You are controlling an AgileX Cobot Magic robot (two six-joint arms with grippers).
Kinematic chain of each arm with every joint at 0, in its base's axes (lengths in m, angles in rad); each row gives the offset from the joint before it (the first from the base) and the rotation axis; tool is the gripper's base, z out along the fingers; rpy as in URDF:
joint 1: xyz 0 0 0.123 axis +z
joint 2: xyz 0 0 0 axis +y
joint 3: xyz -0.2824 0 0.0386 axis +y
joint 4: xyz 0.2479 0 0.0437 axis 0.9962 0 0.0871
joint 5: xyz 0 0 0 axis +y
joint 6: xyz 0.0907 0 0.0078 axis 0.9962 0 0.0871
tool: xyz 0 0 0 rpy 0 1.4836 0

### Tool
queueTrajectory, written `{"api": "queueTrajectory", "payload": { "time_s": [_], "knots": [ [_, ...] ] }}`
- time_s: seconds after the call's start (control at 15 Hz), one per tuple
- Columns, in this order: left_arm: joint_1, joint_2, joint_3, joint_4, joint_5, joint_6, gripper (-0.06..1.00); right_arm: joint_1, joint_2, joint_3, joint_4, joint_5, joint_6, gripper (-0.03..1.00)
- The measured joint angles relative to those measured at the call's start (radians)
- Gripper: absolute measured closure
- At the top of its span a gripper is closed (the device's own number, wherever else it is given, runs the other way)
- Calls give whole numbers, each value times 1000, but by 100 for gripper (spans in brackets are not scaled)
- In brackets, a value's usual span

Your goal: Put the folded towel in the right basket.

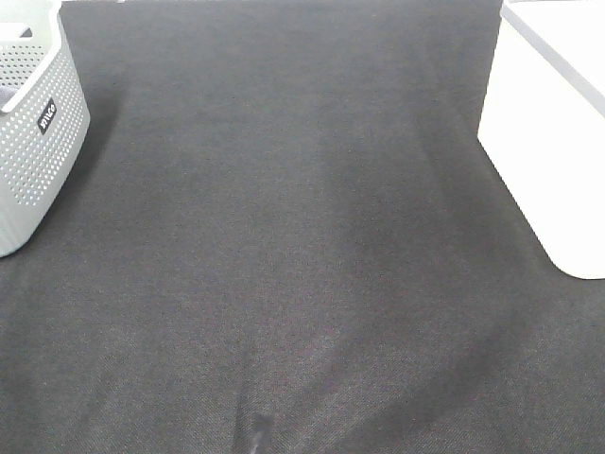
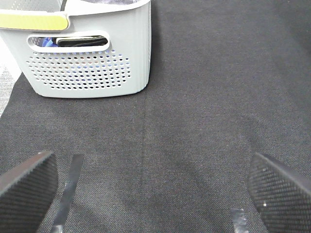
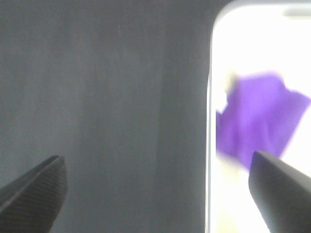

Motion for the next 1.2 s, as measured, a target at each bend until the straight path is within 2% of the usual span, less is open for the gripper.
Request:
{"api": "queueTrajectory", "payload": {
  "time_s": [0.13,0.27,0.33,0.47,0.53,0.67,0.87,1.07,1.2],
  "knots": [
    [0,0,0,0,0,0,-4,4,-177,256,-9,-17,0,1],
    [0,0,0,0,0,0,-4,4,-443,560,-20,-128,0,1],
    [0,0,0,0,0,0,-4,4,-523,639,-20,-151,0,1],
    [0,0,0,0,0,0,-4,4,-885,961,-20,-205,-8,1],
    [0,0,0,0,0,0,-4,4,-1016,1068,-20,-207,-11,1],
    [0,0,0,0,0,0,-4,4,-1280,1205,-20,-194,-17,1],
    [0,0,0,0,0,0,-4,4,-1576,1321,-20,-115,-18,1],
    [0,0,0,0,0,0,-4,4,-1781,1415,-32,-100,-18,1],
    [0,0,0,0,0,0,-4,4,-1820,1484,-34,-91,-19,1]
  ]
}}
